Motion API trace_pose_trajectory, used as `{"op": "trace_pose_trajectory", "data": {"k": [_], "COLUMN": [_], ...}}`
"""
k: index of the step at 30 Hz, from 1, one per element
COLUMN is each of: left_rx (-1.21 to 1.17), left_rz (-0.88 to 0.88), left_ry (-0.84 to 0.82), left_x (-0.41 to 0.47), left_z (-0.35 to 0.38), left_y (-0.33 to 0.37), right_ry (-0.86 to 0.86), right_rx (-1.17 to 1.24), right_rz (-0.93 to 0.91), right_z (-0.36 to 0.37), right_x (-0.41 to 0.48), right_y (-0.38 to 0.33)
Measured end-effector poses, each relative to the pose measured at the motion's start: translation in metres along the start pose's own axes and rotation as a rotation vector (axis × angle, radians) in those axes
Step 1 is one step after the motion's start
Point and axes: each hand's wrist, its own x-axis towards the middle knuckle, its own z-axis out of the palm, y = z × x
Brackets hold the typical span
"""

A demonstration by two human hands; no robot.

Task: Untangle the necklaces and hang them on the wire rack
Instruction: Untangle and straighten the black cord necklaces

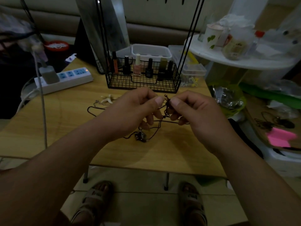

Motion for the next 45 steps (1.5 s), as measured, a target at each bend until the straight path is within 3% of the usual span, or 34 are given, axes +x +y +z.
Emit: {"op": "trace_pose_trajectory", "data": {"k": [6, 11, 14, 20, 27, 32, 40, 45], "left_rx": [0.017, 0.043, -0.043, 0.053, -0.239, -0.304, -0.195, 0.069], "left_rz": [0.076, 0.054, 0.025, 0.089, 0.033, 0.018, 0.058, 0.123], "left_ry": [0.020, 0.071, 0.003, -0.021, 0.127, 0.109, 0.077, 0.061], "left_x": [-0.001, 0.000, -0.002, -0.004, -0.001, 0.000, -0.001, -0.002], "left_z": [-0.003, -0.006, -0.003, -0.002, -0.009, 0.002, 0.005, 0.007], "left_y": [0.000, -0.001, 0.001, 0.004, 0.004, 0.004, 0.003, 0.001], "right_ry": [-0.078, -0.029, -0.018, -0.037, 0.077, 0.075, 0.038, 0.038], "right_rx": [-0.074, 0.040, 0.036, 0.028, 0.252, 0.265, 0.327, 0.318], "right_rz": [-0.041, 0.004, 0.007, -0.005, 0.049, 0.031, 0.028, 0.046], "right_z": [0.004, 0.001, 0.002, 0.004, -0.005, 0.000, 0.005, 0.008], "right_x": [-0.002, -0.002, -0.002, -0.001, 0.004, 0.003, 0.004, 0.005], "right_y": [-0.002, -0.003, -0.005, -0.002, 0.002, 0.002, 0.000, -0.001]}}
